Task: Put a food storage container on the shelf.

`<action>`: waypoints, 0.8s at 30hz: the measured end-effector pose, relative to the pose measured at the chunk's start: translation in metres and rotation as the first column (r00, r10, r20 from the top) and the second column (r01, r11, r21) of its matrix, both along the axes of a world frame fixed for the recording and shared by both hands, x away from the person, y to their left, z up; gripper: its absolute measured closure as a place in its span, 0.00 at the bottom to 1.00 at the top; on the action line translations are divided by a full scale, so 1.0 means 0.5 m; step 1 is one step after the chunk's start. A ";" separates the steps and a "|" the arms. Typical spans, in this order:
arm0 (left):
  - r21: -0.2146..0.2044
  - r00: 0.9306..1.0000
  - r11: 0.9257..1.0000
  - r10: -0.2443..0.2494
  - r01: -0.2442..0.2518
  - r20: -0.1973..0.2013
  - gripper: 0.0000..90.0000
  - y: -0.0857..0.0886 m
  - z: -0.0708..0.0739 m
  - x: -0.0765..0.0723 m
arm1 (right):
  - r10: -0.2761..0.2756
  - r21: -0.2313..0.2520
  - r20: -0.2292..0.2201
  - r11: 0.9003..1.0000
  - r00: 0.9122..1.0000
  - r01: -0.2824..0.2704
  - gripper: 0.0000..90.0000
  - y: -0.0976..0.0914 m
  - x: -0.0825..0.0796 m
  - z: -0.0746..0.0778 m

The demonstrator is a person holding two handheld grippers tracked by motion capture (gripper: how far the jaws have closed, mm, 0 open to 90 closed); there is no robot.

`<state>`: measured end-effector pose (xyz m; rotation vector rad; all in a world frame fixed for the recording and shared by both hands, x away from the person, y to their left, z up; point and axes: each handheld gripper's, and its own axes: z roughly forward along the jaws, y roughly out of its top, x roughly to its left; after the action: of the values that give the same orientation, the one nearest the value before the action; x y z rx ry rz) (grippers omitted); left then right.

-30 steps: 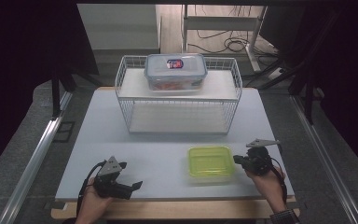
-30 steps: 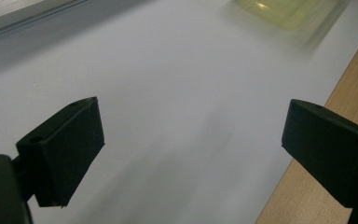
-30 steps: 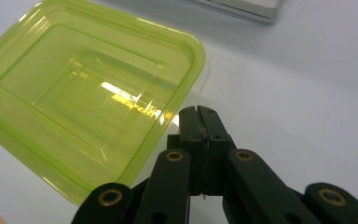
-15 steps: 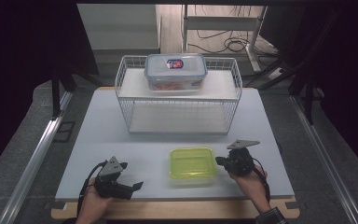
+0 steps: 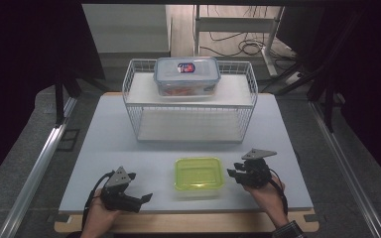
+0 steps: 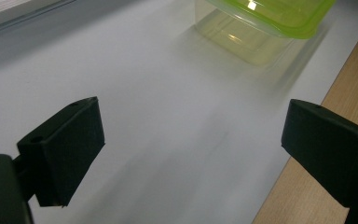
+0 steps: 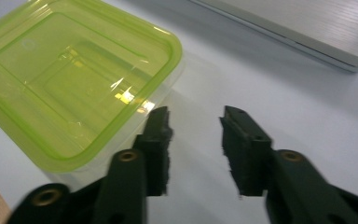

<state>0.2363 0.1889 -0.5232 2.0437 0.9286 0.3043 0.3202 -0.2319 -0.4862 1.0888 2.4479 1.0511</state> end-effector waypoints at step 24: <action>0.015 1.000 1.000 -0.004 0.004 -0.001 0.07 -0.001 -0.001 0.000 | -0.014 0.234 -0.154 0.971 0.988 0.050 0.48 -0.006 0.005 0.000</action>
<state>0.2365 0.1884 -0.5238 2.0596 0.9250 0.3087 0.3226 -0.2349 -0.4863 1.3220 2.4557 1.3229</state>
